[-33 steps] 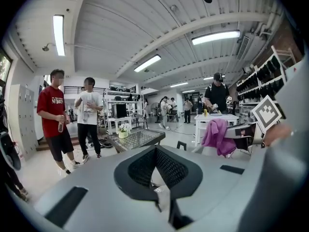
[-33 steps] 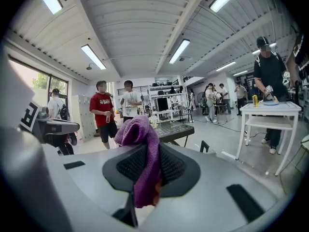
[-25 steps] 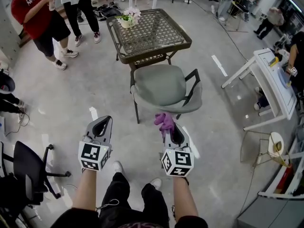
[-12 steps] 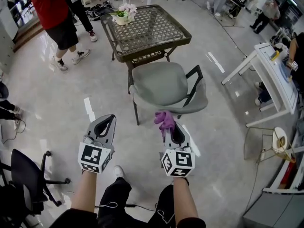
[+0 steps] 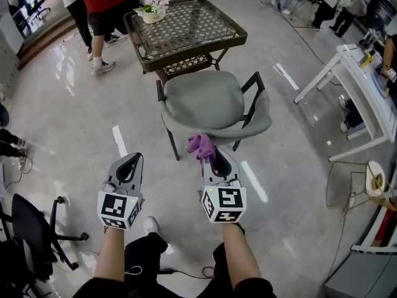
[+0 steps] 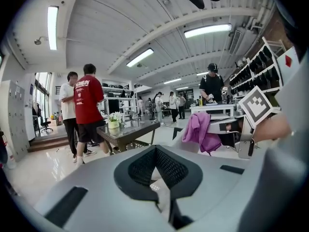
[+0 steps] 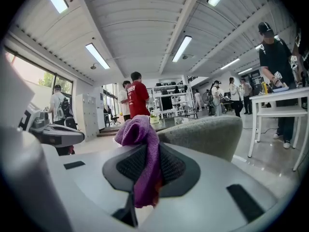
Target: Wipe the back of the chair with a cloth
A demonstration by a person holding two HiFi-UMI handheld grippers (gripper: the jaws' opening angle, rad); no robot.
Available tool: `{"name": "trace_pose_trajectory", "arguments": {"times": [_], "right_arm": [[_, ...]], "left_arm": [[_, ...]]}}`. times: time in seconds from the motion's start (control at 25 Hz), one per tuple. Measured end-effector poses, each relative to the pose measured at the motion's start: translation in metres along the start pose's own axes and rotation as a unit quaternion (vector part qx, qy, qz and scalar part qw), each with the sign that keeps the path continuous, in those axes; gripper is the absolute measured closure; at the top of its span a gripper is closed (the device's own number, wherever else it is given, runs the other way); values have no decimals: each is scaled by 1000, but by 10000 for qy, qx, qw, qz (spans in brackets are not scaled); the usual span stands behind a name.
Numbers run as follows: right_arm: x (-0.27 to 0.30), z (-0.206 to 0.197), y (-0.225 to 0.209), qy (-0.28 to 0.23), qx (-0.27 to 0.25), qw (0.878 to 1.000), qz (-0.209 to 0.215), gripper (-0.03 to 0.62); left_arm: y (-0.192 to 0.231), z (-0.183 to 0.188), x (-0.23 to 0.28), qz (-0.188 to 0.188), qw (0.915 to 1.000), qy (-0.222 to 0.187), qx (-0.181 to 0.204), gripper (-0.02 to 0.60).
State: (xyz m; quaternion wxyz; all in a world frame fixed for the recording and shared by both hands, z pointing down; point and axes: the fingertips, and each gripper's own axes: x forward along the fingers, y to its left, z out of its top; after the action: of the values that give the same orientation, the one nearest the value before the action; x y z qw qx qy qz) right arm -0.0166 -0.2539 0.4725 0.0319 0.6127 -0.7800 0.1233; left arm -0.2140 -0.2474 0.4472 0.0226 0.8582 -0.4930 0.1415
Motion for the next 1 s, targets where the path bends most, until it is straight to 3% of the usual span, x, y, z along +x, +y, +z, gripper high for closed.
{"name": "trace_pose_trajectory", "arguments": {"times": [0.44, 0.88, 1.0], "right_arm": [[5, -11, -49, -341, -32, 9994, 59, 516], [-17, -1, -135, -580, -10, 9982, -154, 514], [-19, -1, -157, -695, 14, 9974, -168, 514]], "left_arm": [[-40, -42, 31, -77, 9997, 192, 150, 572], [-91, -52, 75, -208, 9995, 193, 100, 572], [-103, -53, 89, -230, 9993, 124, 253, 572]]}}
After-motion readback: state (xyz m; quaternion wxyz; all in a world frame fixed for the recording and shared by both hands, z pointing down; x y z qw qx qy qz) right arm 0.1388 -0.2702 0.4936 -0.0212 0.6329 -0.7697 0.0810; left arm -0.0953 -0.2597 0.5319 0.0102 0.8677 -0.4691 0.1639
